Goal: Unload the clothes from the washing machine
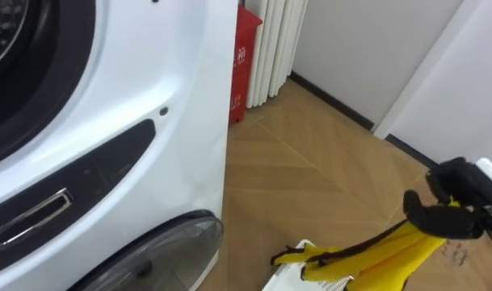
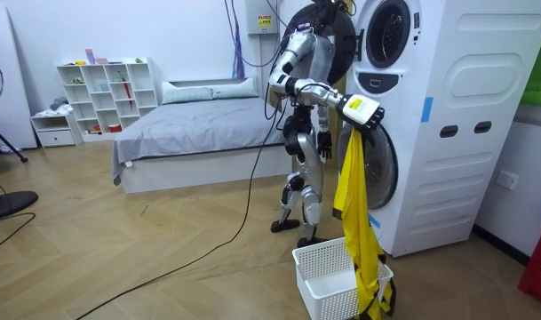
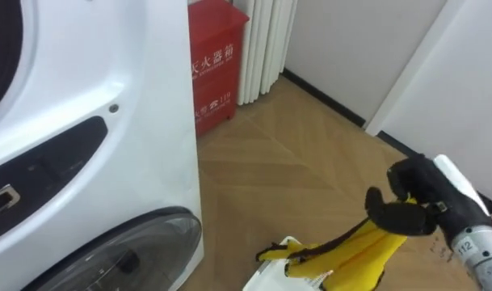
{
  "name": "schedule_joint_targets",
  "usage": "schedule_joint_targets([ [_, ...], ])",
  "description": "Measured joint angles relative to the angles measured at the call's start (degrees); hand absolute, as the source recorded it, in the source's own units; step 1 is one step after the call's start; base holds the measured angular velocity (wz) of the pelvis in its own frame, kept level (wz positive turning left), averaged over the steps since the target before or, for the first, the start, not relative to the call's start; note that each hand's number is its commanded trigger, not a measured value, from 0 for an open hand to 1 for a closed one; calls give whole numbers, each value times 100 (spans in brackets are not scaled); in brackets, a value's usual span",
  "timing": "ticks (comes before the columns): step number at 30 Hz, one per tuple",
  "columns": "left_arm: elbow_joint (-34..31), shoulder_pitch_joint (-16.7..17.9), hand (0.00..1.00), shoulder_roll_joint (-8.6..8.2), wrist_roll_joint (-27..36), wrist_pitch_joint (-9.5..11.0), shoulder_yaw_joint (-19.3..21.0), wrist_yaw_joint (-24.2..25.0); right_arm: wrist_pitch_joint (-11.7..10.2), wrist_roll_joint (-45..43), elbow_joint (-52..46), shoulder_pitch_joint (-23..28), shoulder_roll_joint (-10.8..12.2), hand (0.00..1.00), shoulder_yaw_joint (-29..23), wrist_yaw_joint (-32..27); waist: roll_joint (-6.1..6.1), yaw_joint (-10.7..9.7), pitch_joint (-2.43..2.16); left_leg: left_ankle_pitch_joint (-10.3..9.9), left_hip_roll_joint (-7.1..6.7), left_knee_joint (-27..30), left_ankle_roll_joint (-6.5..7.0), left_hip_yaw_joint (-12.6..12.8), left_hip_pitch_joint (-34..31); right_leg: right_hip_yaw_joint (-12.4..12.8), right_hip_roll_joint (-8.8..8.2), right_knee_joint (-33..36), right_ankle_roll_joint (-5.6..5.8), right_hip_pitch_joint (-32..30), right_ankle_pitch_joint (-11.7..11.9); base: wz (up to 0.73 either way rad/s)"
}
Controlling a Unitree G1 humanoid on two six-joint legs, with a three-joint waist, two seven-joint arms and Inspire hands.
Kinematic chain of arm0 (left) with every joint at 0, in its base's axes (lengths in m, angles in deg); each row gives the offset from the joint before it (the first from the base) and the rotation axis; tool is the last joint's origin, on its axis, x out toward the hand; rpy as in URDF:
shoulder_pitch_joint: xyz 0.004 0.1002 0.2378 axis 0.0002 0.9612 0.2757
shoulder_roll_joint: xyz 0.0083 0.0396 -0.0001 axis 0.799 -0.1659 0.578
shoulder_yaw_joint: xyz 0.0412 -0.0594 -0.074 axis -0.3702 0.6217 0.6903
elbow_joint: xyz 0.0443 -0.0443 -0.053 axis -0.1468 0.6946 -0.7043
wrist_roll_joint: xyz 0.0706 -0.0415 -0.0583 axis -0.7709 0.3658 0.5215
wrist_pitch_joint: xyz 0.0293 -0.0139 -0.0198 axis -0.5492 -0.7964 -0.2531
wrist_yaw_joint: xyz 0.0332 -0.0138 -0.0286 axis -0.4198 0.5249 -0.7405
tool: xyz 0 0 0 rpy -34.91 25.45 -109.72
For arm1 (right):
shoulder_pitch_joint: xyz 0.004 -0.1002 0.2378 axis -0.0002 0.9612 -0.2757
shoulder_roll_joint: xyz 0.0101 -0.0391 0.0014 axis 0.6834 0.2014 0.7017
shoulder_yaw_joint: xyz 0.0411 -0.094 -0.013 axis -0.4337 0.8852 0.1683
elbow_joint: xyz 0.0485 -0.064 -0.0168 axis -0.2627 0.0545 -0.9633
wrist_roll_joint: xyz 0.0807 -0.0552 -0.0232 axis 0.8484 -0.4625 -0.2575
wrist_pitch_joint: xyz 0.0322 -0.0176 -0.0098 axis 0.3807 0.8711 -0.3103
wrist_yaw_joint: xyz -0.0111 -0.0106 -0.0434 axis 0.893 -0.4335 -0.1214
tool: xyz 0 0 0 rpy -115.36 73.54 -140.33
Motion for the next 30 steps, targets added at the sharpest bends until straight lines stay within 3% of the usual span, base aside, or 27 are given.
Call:
schedule_joint_targets([
  [1,7,-15,0,2,0,-9,-1,0,1,0,1,4,2,11,24,56,6,2,1,1,0,0,0,0,0,1,0,1,0,-1,0,0],
  [2,8,-23,0,1,0,-15,-7,0,1,-10,0,13,2,0,94,159,12,-2,-1,2,0,0,0,-1,4,-4,0,-2,0,1,0,0],
  [8,15,-51,0,-3,3,-32,-121,18,0,-746,0,224,160,0,210,663,45,-2,6,3,-3,33,0,1,-2,18,-6,-11,16,13,13,-1],
  [12,22,-128,0,-44,5,-25,-232,37,2,-981,24,260,260,0,227,898,192,7,46,-8,-39,17,22,-4,-25,36,-33,-3,47,-6,30,-2],
  [14,-18,-129,0,-55,3,-22,-236,90,5,-1074,60,261,290,0,230,975,250,11,30,-10,-60,11,28,-18,-33,36,-47,37,62,-32,21,0],
  [23,-39,-121,0,-56,3,-33,-235,134,14,-1396,198,256,509,0,394,1286,285,163,9,-29,-84,127,80,-142,-89,-45,-120,199,79,-79,-39,6],
  [30,84,-129,0,-169,2,-26,-234,109,8,-1417,227,253,550,0,394,1327,349,285,6,-35,-163,142,117,-141,-147,-29,-170,318,119,-186,-73,1],
])
